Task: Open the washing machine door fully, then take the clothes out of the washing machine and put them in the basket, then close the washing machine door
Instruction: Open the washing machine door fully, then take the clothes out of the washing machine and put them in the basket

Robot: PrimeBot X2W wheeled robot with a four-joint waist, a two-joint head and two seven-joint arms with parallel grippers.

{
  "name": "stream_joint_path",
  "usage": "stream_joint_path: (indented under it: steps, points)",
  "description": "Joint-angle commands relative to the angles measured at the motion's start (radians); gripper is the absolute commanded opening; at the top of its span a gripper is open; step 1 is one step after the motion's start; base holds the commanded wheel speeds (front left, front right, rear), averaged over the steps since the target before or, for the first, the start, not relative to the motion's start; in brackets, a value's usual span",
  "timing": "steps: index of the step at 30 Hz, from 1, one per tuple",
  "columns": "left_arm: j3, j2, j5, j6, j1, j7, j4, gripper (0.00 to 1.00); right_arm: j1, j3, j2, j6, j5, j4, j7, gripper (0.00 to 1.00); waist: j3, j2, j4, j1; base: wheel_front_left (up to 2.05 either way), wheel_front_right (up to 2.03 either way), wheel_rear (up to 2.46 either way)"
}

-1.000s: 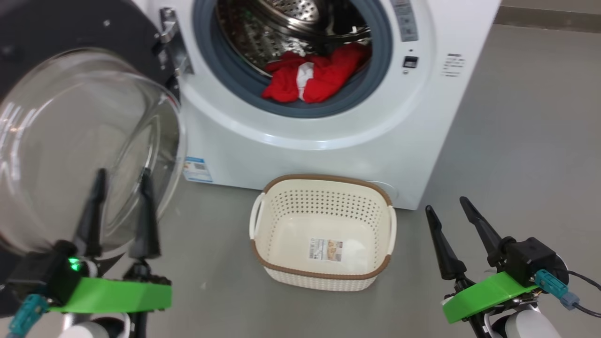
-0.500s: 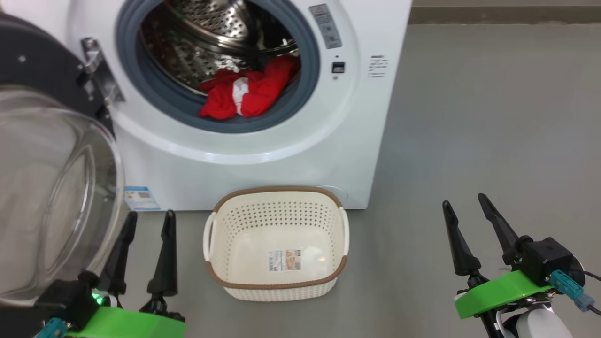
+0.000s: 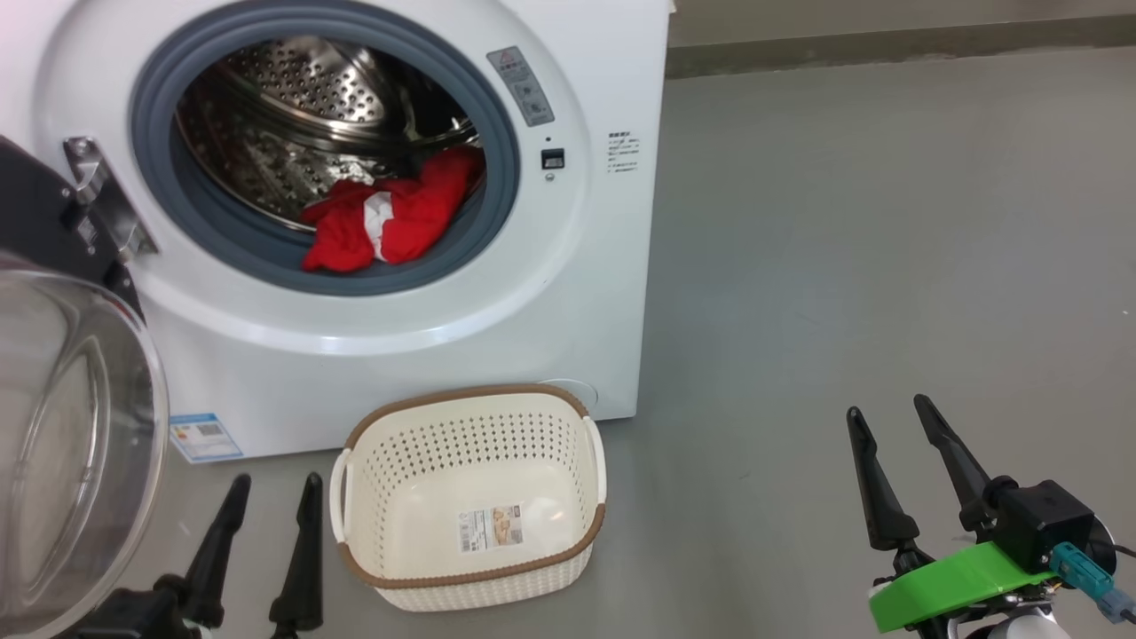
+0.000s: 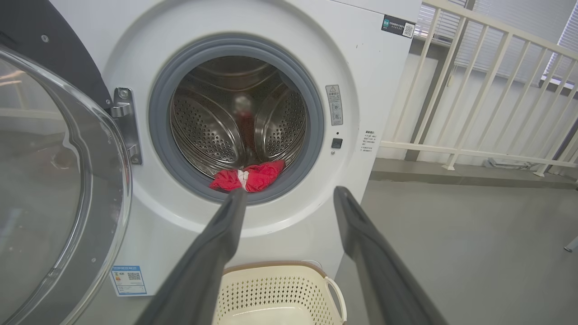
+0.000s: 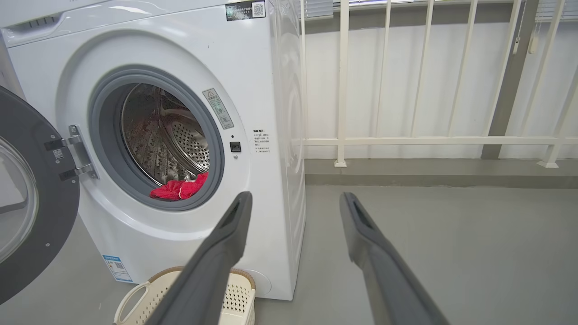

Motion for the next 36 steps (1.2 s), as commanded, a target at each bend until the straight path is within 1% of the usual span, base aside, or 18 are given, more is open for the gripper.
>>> stream_joint_path:
  steps: [1,7,13,23,28,29,31,36]
  points:
    - [0.037,0.019,-0.001,0.009,-0.002,-0.012,-0.015,1.0,-0.005,0.026,-0.003,0.005,-0.01,-0.036,-0.013,1.0,-0.019,0.0,-0.022,0.0,0.0,0.0,0.0]
    - [0.037,0.019,-0.002,0.015,0.03,-0.017,-0.003,1.0,0.024,0.022,-0.003,0.005,-0.014,-0.058,-0.014,1.0,-0.029,0.0,-0.033,0.0,0.0,0.0,0.0]
    - [0.039,0.015,-0.006,0.031,0.06,-0.021,0.008,1.0,0.063,0.017,-0.003,0.005,-0.019,-0.075,-0.014,1.0,-0.039,0.0,-0.041,0.0,0.0,0.0,0.0]
    - [0.041,0.026,-0.001,0.05,0.078,-0.023,0.003,1.0,0.072,0.025,-0.003,0.005,-0.013,-0.078,-0.014,1.0,-0.042,0.0,-0.043,0.0,0.0,0.0,0.0]
    - [0.039,0.027,0.008,0.071,0.078,-0.015,0.001,1.0,0.072,0.022,-0.003,0.005,-0.012,-0.077,-0.014,1.0,-0.042,0.0,-0.04,0.0,0.03,-0.03,0.0]
    - [0.04,0.027,0.014,0.08,0.078,-0.013,0.002,1.0,0.071,0.021,-0.003,0.005,-0.012,-0.076,-0.014,1.0,-0.042,0.0,-0.039,0.0,0.27,-0.27,0.0]
    - [0.038,0.025,0.015,0.087,0.077,-0.011,0.0,1.0,0.07,0.022,-0.003,0.005,-0.011,-0.075,-0.014,1.0,-0.042,0.0,-0.038,0.0,0.47,-0.47,0.0]
    - [0.027,0.022,0.016,0.093,0.074,-0.006,-0.004,1.0,0.068,0.025,-0.003,0.005,-0.01,-0.072,-0.014,1.0,-0.039,0.0,-0.035,0.0,0.95,-0.95,0.0]
